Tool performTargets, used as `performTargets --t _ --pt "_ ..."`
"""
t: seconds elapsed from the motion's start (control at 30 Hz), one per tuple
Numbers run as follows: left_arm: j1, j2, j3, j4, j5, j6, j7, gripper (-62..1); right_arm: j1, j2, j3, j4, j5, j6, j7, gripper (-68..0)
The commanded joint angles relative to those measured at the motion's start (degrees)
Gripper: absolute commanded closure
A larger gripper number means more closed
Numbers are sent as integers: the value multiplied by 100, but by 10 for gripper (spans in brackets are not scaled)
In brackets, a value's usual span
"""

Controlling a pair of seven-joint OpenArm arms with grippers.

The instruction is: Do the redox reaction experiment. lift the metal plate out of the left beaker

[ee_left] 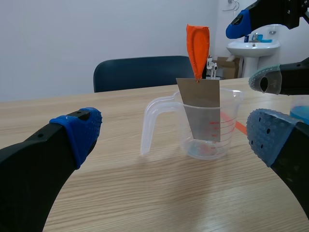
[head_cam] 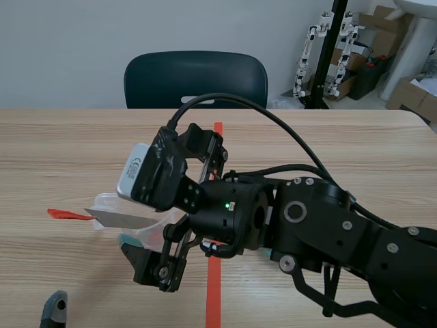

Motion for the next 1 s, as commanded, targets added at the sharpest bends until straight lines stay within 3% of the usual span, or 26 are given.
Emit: performTargets --t 0.0,0.3,0.5,0.67,0.97 --pt "-59 22 50 118 -13 2 -260 -623 164 -81 9 55 17 -39 70 -679" --pt "-293 24 308 120 44 -2 -260 -623 164 -509 7 -76 13 -37 -262 -679" --pt "-293 24 413 118 439 0 -179 -623 164 -767 7 -256 -24 -37 -385 -679" --pt "-269 26 413 111 413 -2 238 -623 164 -885 7 -348 -24 -35 -476 -679" --pt "-258 24 413 81 295 0 227 -623 166 -1141 4 -828 -114 9 -481 -679"
